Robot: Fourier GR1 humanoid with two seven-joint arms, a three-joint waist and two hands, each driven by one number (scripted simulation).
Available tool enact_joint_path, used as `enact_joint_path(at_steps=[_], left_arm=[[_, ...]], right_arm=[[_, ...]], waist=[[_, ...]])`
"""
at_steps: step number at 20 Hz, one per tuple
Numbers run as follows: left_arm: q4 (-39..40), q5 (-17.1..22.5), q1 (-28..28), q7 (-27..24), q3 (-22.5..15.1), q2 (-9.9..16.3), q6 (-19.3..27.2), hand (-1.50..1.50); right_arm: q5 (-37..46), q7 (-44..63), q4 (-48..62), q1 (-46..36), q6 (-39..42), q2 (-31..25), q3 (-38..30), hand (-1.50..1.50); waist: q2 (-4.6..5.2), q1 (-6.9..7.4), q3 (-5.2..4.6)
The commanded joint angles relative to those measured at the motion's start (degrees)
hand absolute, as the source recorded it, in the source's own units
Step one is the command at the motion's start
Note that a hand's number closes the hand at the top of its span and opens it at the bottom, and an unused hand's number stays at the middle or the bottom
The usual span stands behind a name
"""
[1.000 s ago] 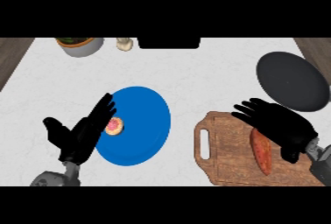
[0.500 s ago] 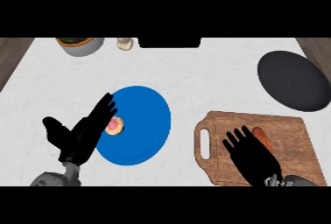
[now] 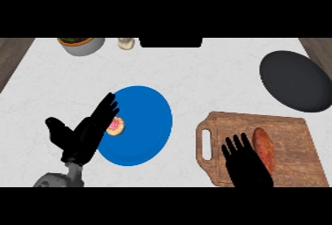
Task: Pick the sweet potato from the cutting board and place it in the pan
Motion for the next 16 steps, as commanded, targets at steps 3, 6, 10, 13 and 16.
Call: enact_joint_path(at_steps=[3, 6, 10, 13, 16], left_arm=[[0.50, -0.12, -0.63, 0.45, 1.21, -0.64, -1.70, 0.00], [5.55, -0.85, -4.71, 0.38, 3.77, -2.18, -1.08, 0.00], [-0.09, -0.43, 0.35, 1.87, 4.65, 0.18, -4.24, 0.00], [1.99, -1.39, -2.69, 1.92, 5.50, -1.35, -3.76, 0.00], [-0.88, -3.40, -0.81, 3.66, 3.19, -3.56, -2.22, 0.00]], right_arm=[[8.17, -2.10, 3.43, -1.62, -2.44, -1.80, 0.64, -1.50], [7.63, -3.42, 2.98, -2.12, 1.95, 0.38, -3.53, -1.50], [11.81, -7.99, 6.01, 2.59, -7.01, -1.46, -3.85, -1.50], [15.15, -9.33, 7.39, 3.97, -9.16, -1.46, -3.88, -1.50], [15.47, -12.49, 5.74, 1.84, -4.61, -1.99, -8.21, -1.50]], waist=[[0.06, 0.23, 0.01], [0.11, 0.02, -0.01], [0.05, 0.08, 0.00], [0.06, -0.02, 0.01], [0.04, 0.08, 0.00]])
